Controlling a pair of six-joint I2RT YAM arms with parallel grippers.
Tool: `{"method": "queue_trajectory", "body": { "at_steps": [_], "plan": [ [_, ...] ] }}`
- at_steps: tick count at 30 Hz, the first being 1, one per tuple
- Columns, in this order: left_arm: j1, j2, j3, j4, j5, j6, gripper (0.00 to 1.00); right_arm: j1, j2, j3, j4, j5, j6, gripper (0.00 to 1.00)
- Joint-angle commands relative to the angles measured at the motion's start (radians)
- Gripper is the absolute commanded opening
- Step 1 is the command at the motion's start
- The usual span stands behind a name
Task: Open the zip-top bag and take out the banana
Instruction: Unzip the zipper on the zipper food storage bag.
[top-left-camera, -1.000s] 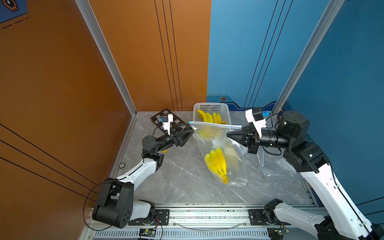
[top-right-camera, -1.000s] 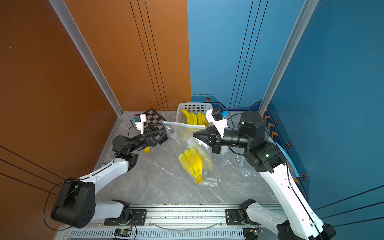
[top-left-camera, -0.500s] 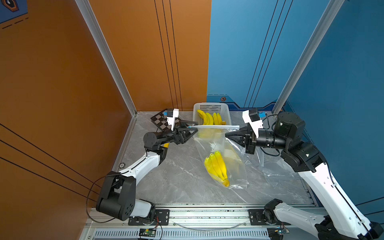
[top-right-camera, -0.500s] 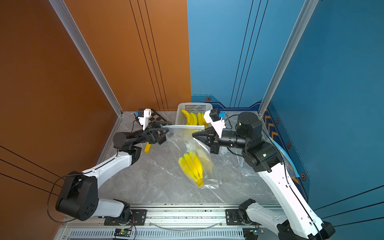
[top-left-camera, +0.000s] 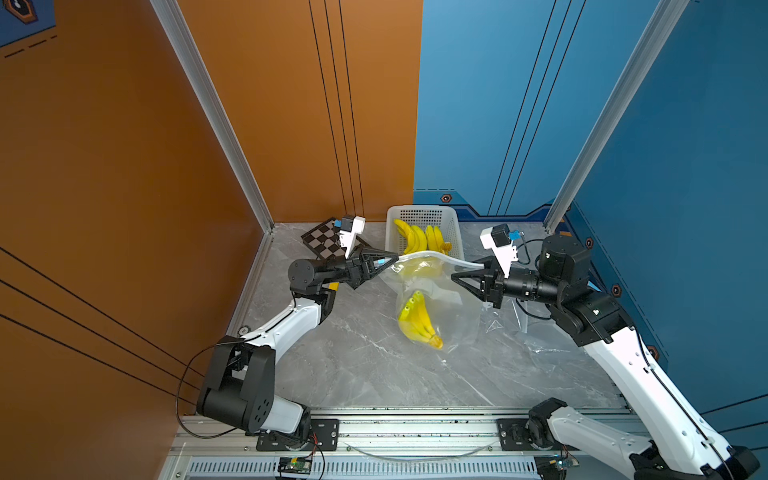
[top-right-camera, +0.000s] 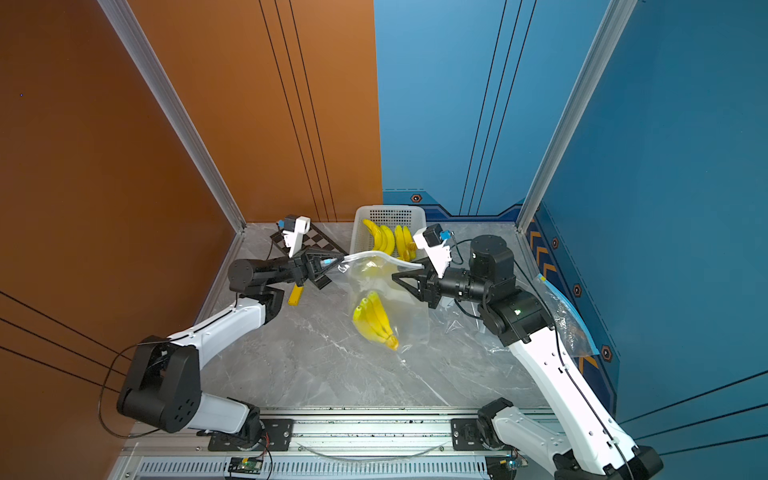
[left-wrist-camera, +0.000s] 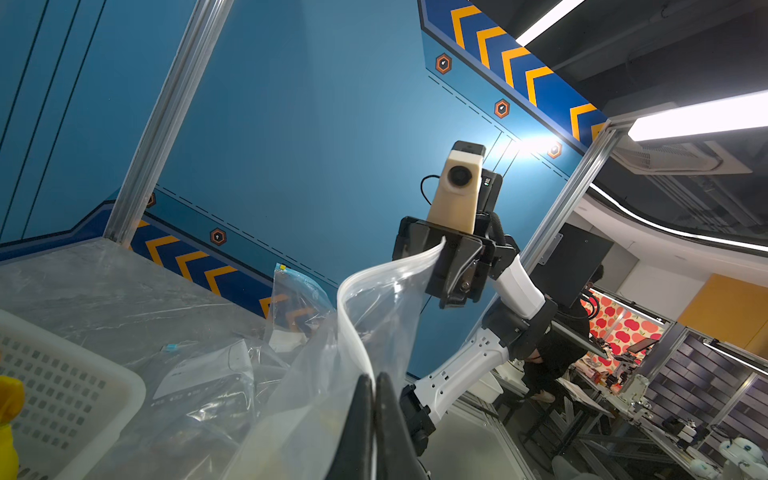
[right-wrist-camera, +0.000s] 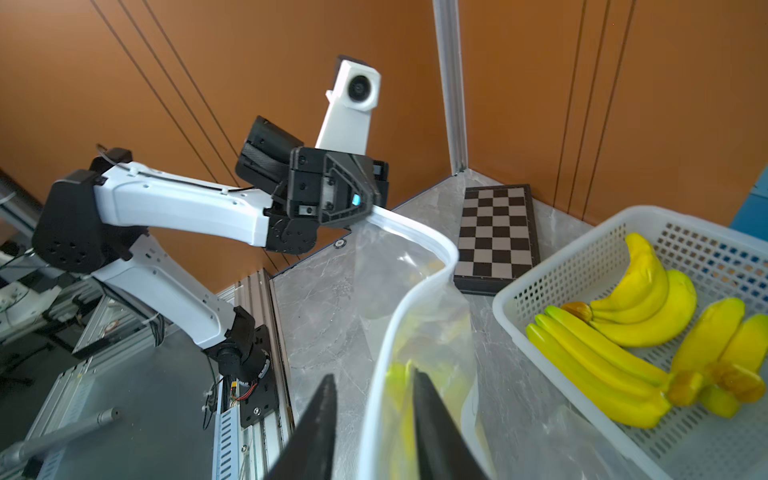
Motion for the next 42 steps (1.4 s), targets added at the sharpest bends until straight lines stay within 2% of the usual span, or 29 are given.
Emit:
{"method": "queue_trajectory", "body": {
  "at_steps": [1, 4, 7, 13, 18, 22, 27, 33, 34, 36, 38, 42],
  "plan": [
    [-0.003, -0.052, 0.002, 0.030, 0.052, -0.022, 0.03, -0.042, -0.093, -0.016, -0.058, 0.137, 0.025, 0.64],
    [-0.026, -0.069, 0.002, 0.025, 0.080, -0.037, 0.03, -0.059, -0.117, 0.049, -0.182, 0.145, -0.062, 0.65],
    [-0.043, -0.089, -0.003, 0.021, 0.102, -0.051, 0.03, -0.026, -0.056, 0.191, -0.363, 0.128, -0.178, 0.63],
    [-0.064, -0.132, -0.035, -0.034, 0.135, -0.033, 0.03, 0.202, 0.157, 0.511, -0.666, 0.237, -0.363, 0.63],
    [-0.071, -0.139, -0.034, -0.050, 0.148, -0.036, 0.03, 0.290, 0.317, 0.671, -0.835, 0.216, -0.459, 0.63],
    [-0.081, -0.133, -0.024, -0.050, 0.158, -0.044, 0.04, 0.291, 0.399, 0.699, -0.866, 0.202, -0.523, 0.64],
    [-0.085, -0.132, -0.023, -0.050, 0.163, -0.045, 0.04, 0.346, 0.499, 0.735, -0.867, 0.168, -0.548, 0.61],
    [-0.084, -0.142, -0.034, -0.067, 0.175, -0.035, 0.04, 0.360, 0.560, 0.795, -0.864, 0.177, -0.553, 0.58],
    [-0.083, -0.144, -0.036, -0.076, 0.178, -0.029, 0.04, 0.359, 0.564, 0.808, -0.864, 0.185, -0.553, 0.58],
    [-0.081, -0.151, -0.045, -0.091, 0.181, -0.016, 0.04, 0.359, 0.567, 0.841, -0.864, 0.219, -0.552, 0.67],
    [-0.079, -0.160, -0.052, -0.102, 0.181, -0.007, 0.04, 0.351, 0.565, 0.880, -0.864, 0.243, -0.547, 0.70],
    [-0.080, -0.159, -0.048, -0.105, 0.182, -0.005, 0.04, 0.329, 0.573, 0.898, -0.868, 0.161, -0.534, 0.70]
  ]
}}
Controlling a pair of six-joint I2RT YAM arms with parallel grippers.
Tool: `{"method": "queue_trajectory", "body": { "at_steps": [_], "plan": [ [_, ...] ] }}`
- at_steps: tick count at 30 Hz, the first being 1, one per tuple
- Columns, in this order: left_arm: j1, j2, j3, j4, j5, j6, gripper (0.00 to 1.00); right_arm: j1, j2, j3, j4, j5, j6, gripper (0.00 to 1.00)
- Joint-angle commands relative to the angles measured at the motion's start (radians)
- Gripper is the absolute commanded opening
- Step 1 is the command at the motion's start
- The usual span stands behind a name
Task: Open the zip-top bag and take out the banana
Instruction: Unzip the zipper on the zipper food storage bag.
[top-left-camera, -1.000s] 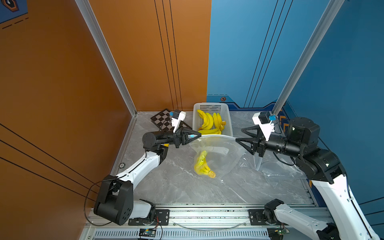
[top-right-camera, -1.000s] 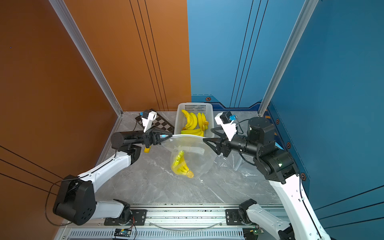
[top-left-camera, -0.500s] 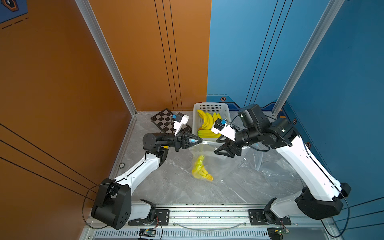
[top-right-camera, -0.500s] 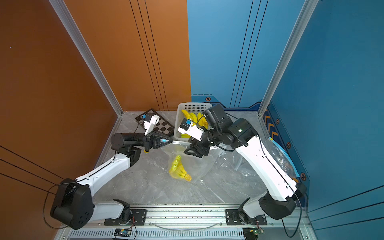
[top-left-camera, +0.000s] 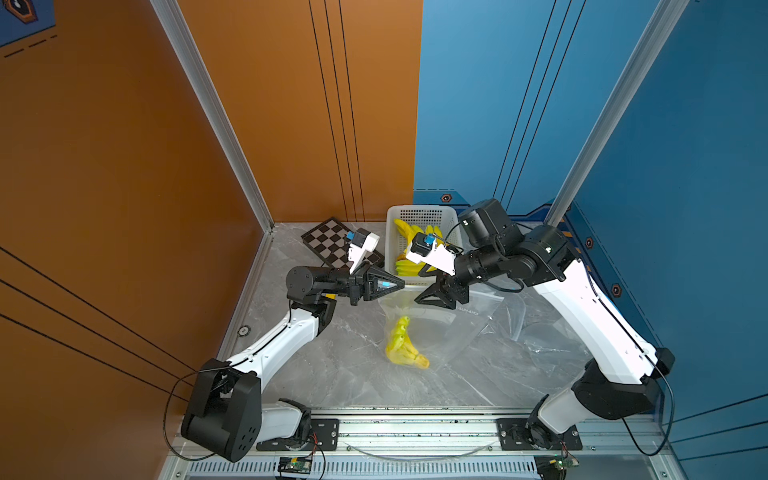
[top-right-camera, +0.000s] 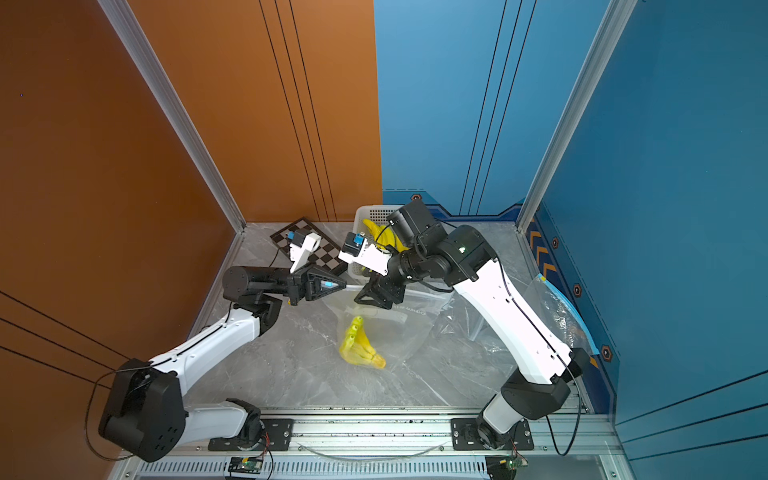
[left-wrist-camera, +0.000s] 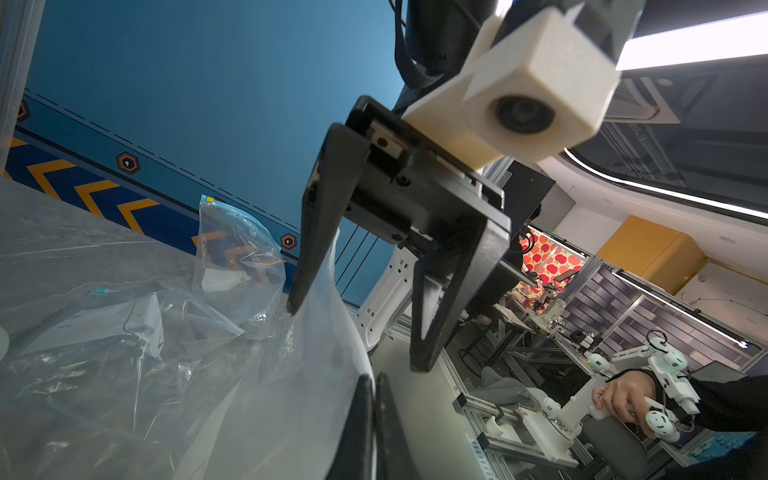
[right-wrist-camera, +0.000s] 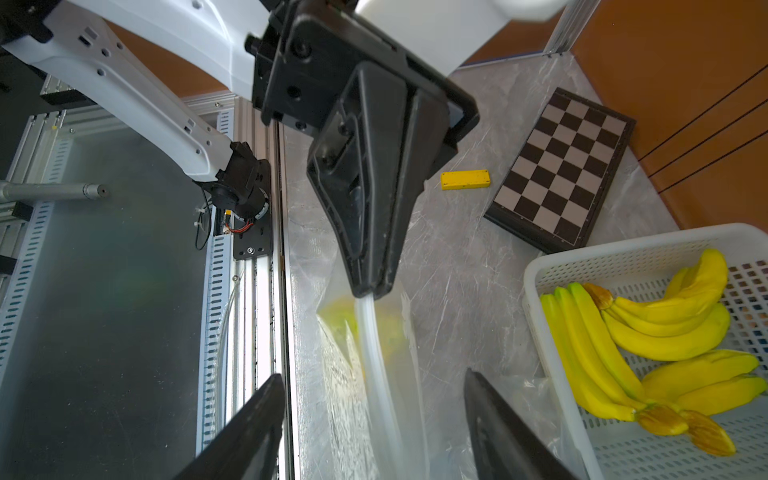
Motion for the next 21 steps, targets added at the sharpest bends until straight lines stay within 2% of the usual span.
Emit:
{"method": "queue_trajectory", "body": {
  "at_steps": [1, 6, 9, 16, 17, 20, 21],
  "plan": [
    [-0.003, -0.021, 0.002, 0.007, 0.016, 0.022, 0.04, -0.010, 0.006, 0.015, -0.037, -0.079, 0.004, 0.70],
    [-0.005, -0.009, 0.019, 0.008, 0.019, 0.019, 0.04, 0.014, 0.054, -0.010, -0.039, -0.151, 0.016, 0.65],
    [-0.004, -0.004, 0.024, 0.009, 0.018, 0.018, 0.04, 0.018, 0.077, -0.011, -0.040, -0.172, 0.023, 0.57],
    [0.004, -0.010, 0.014, 0.007, 0.009, 0.022, 0.08, 0.007, 0.079, -0.017, -0.040, -0.166, 0.025, 0.04],
    [0.006, -0.012, 0.012, 0.007, 0.002, 0.024, 0.08, 0.005, 0.074, -0.018, -0.040, -0.164, 0.027, 0.00],
    [0.015, -0.016, 0.006, 0.007, -0.015, 0.024, 0.08, -0.006, 0.059, -0.032, -0.040, -0.161, 0.044, 0.00],
    [0.018, -0.017, 0.003, 0.005, -0.023, 0.025, 0.93, -0.008, 0.051, -0.043, -0.039, -0.155, 0.044, 0.00]
  ]
}}
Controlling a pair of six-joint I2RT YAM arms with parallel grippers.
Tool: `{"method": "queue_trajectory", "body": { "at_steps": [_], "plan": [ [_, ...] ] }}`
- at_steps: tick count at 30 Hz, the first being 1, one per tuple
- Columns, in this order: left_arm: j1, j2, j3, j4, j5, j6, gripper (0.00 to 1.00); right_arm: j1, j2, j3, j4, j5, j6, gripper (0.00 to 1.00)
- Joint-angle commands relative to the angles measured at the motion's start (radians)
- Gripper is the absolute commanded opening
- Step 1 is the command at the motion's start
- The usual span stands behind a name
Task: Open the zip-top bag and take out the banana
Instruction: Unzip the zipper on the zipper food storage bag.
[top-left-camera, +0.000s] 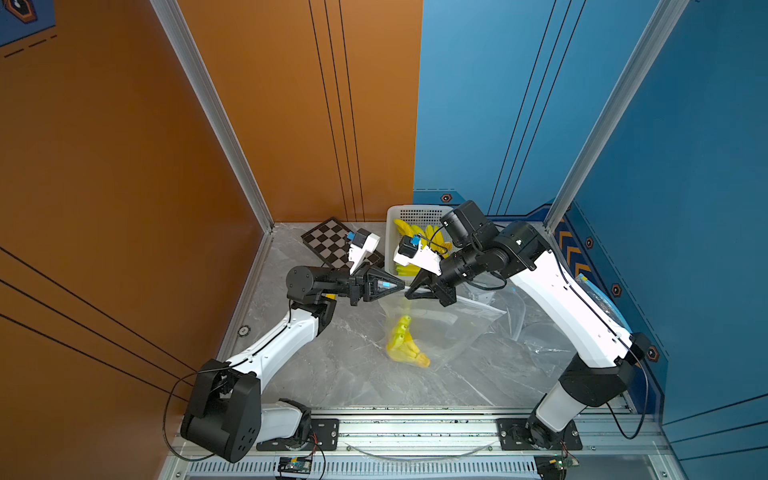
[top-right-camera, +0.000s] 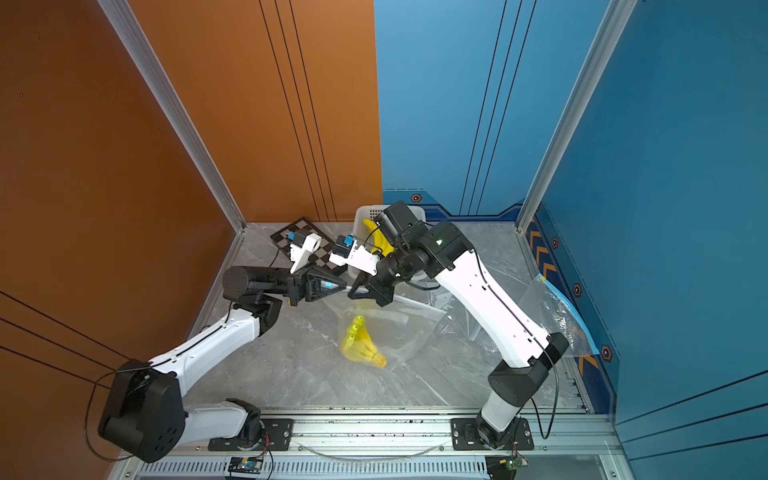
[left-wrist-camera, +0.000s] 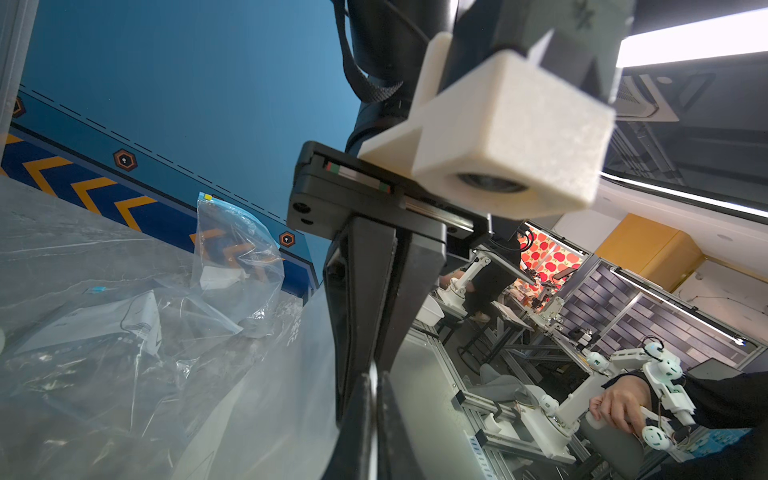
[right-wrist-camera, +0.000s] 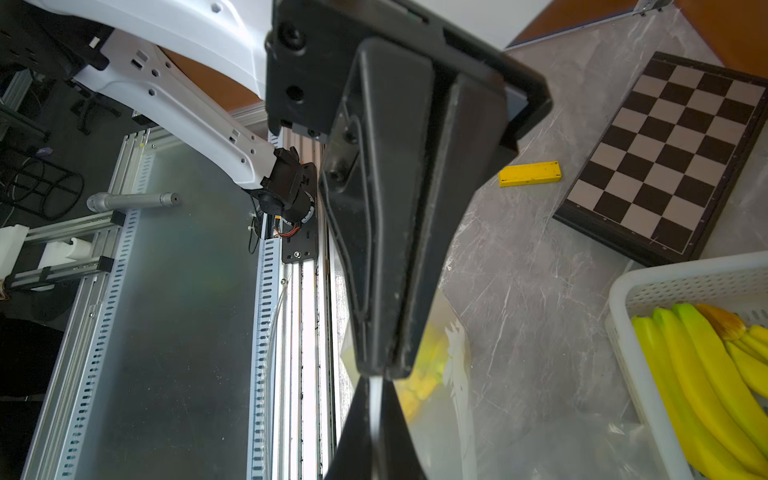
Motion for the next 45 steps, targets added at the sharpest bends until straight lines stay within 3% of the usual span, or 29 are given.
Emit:
{"method": "queue_trajectory", "body": {
  "at_steps": [1, 4, 7, 12, 15, 19, 21, 26, 29, 35, 37, 38, 45],
  "plan": [
    [0.019, -0.017, 0.000, 0.011, -0.037, 0.020, 0.98, -0.013, -0.056, -0.040, -0.024, 0.001, 0.014, 0.00],
    [0.046, -0.016, 0.000, -0.029, -0.095, 0.048, 0.98, -0.033, -0.105, -0.103, -0.011, 0.043, 0.020, 0.00],
    [0.101, -0.039, -0.012, -0.252, -0.233, 0.171, 0.98, -0.076, -0.161, -0.182, 0.022, 0.083, 0.054, 0.00],
    [0.058, -0.122, -0.026, -0.496, -0.343, 0.344, 0.98, -0.095, -0.247, -0.274, 0.122, 0.085, 0.099, 0.00],
    [0.004, -0.223, -0.035, -0.798, -0.424, 0.554, 0.98, -0.091, -0.255, -0.311, 0.148, 0.077, 0.106, 0.00],
    [-0.171, -0.384, -0.012, -1.272, -0.523, 1.008, 0.98, -0.088, -0.250, -0.311, 0.147, 0.067, 0.090, 0.00],
    [-0.194, -0.415, -0.014, -1.369, -0.518, 1.085, 1.00, -0.087, -0.248, -0.310, 0.146, 0.060, 0.081, 0.00],
    [-0.170, -0.470, -0.073, -1.350, -0.471, 1.171, 0.96, -0.068, -0.240, -0.308, 0.152, 0.028, 0.058, 0.00],
    [-0.140, -0.449, -0.049, -1.357, -0.446, 1.163, 0.90, -0.052, -0.236, -0.316, 0.151, 0.007, 0.036, 0.00],
    [-0.126, -0.433, 0.002, -1.401, -0.441, 1.195, 0.90, -0.017, -0.252, -0.355, 0.147, -0.031, -0.047, 0.00],
    [-0.129, -0.426, 0.013, -1.374, -0.430, 1.156, 0.72, -0.017, -0.256, -0.366, 0.139, -0.026, -0.071, 0.00],
    [-0.130, -0.423, 0.019, -1.371, -0.421, 1.146, 0.68, -0.014, -0.256, -0.370, 0.137, -0.022, -0.075, 0.00],
    [-0.147, -0.418, 0.044, -1.407, -0.402, 1.148, 0.63, -0.004, -0.257, -0.383, 0.130, -0.023, -0.099, 0.00]
  ]
}}
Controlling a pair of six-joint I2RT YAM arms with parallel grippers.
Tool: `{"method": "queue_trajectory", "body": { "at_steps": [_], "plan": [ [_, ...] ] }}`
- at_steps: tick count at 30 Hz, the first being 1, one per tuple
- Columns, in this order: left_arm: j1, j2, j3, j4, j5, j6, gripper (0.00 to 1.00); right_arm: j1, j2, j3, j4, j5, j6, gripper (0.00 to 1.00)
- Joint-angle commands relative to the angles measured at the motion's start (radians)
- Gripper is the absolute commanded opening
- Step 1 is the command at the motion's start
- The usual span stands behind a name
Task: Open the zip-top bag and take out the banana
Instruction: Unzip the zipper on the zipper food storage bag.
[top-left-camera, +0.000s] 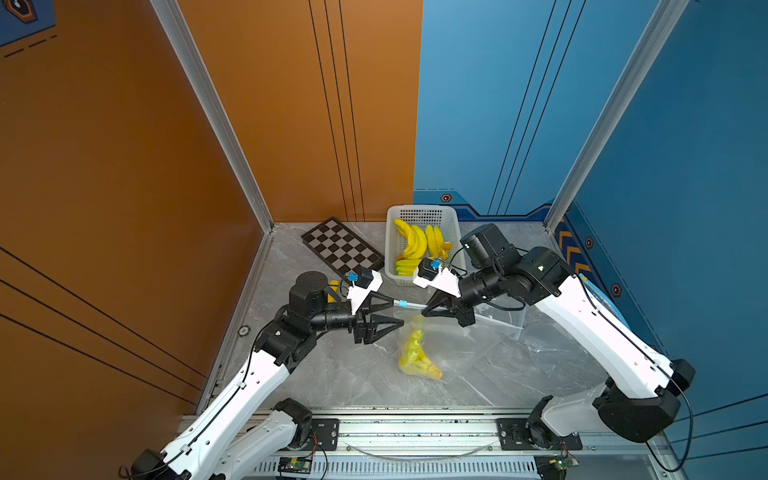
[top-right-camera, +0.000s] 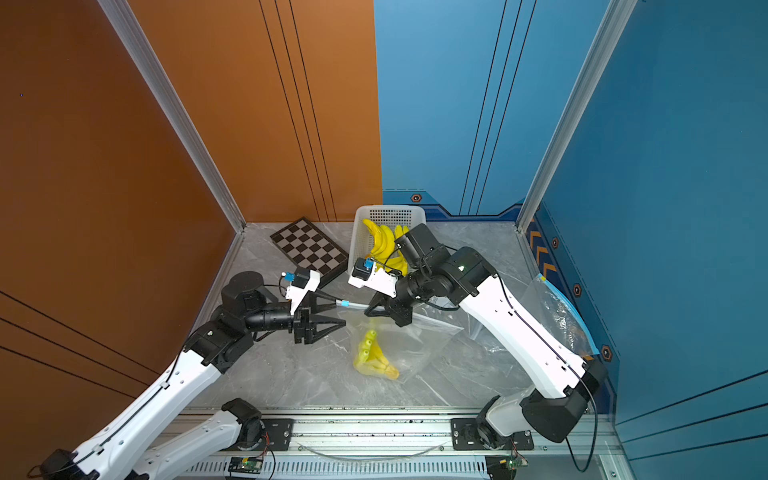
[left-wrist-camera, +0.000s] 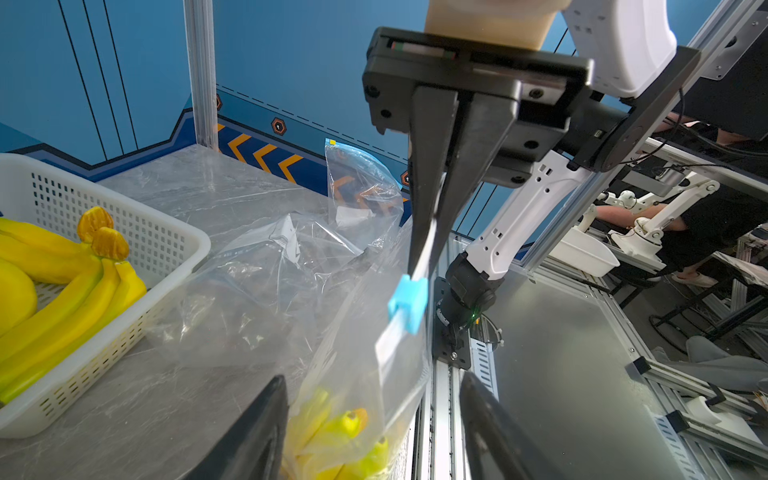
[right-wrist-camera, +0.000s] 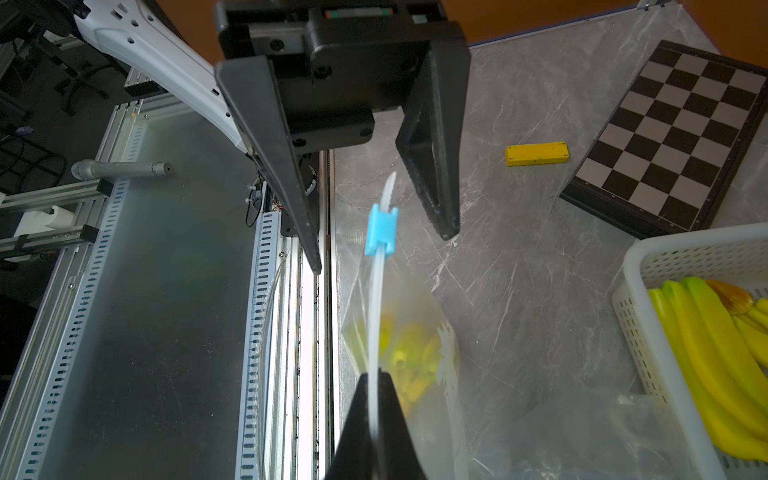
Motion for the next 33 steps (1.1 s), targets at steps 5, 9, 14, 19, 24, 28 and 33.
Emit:
{"method": "queue_trajectory", "body": {
  "at_steps": [5, 9, 14, 19, 24, 28, 33],
  "plan": [
    [-0.021, 0.018, 0.037, -0.021, 0.049, -0.009, 0.62, 0.016, -0.024, -0.024, -0.010, -0.017, -0.038, 0.00],
    [-0.032, 0.046, 0.059, -0.035, 0.064, -0.002, 0.45, 0.018, -0.029, -0.035, -0.010, -0.016, -0.038, 0.00],
    [-0.042, 0.061, 0.068, -0.038, 0.068, 0.000, 0.24, 0.017, -0.029, -0.036, -0.010, -0.016, -0.036, 0.00],
    [-0.043, 0.063, 0.075, -0.098, 0.066, 0.036, 0.00, 0.015, -0.023, -0.039, -0.010, -0.013, -0.017, 0.00],
    [-0.047, 0.073, 0.100, -0.161, 0.052, 0.082, 0.00, 0.019, -0.001, 0.009, -0.002, -0.012, 0.048, 0.43],
    [-0.055, 0.080, 0.114, -0.176, 0.041, 0.104, 0.00, 0.040, 0.040, 0.069, 0.009, -0.031, 0.063, 0.44],
    [-0.063, 0.078, 0.132, -0.205, 0.024, 0.135, 0.00, 0.061, 0.103, 0.132, 0.015, -0.056, 0.071, 0.43]
  ]
}}
